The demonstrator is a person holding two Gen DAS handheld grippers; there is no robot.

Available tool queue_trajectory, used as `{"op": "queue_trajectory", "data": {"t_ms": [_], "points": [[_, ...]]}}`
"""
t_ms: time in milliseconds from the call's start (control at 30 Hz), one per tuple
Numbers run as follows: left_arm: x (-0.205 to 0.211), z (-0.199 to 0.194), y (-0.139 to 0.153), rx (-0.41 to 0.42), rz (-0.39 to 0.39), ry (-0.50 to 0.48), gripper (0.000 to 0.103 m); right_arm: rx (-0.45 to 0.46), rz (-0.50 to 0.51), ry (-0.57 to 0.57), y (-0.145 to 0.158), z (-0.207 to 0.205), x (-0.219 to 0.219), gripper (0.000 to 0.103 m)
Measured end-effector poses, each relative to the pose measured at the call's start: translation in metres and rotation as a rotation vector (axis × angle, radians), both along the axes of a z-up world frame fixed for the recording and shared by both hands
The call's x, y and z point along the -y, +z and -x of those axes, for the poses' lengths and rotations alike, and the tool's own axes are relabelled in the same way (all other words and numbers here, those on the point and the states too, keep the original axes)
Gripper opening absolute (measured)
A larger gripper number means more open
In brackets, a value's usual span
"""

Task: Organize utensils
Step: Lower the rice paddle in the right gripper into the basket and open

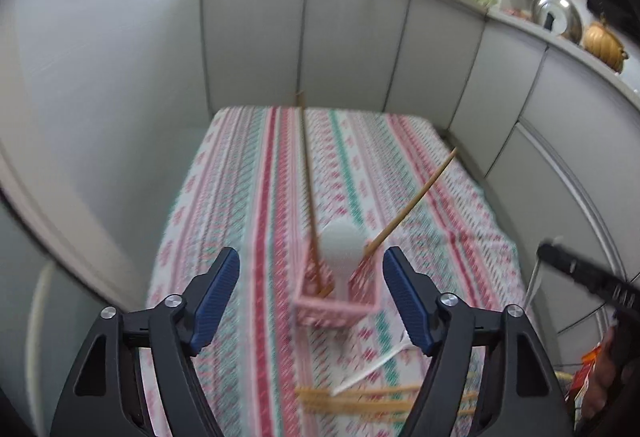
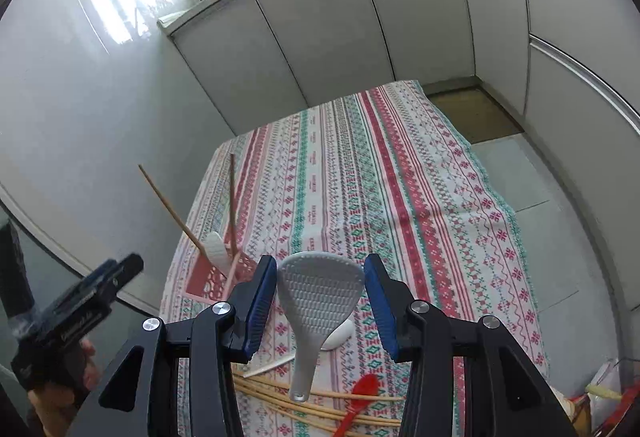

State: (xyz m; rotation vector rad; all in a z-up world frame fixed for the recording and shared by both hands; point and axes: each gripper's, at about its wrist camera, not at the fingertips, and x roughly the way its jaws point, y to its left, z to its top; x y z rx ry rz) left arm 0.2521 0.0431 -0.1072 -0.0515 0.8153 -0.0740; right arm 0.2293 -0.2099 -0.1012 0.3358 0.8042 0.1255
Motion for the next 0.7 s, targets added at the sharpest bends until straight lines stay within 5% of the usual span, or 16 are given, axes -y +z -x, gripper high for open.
{"op": "queue_trajectory", "data": {"t_ms": [333,700], "points": [[-0.054,0.027,-0.059,-0.265,0.024,0.112,0.082,0.200,0.043,0.041,0.026,-0.019,-0.072,0.046],[-0.073,0.019,-0.075,-0.339,-0.012,0.131,0.082,0.307,0.137,0.041,0.005,-0.052,-0.130,0.046]]}}
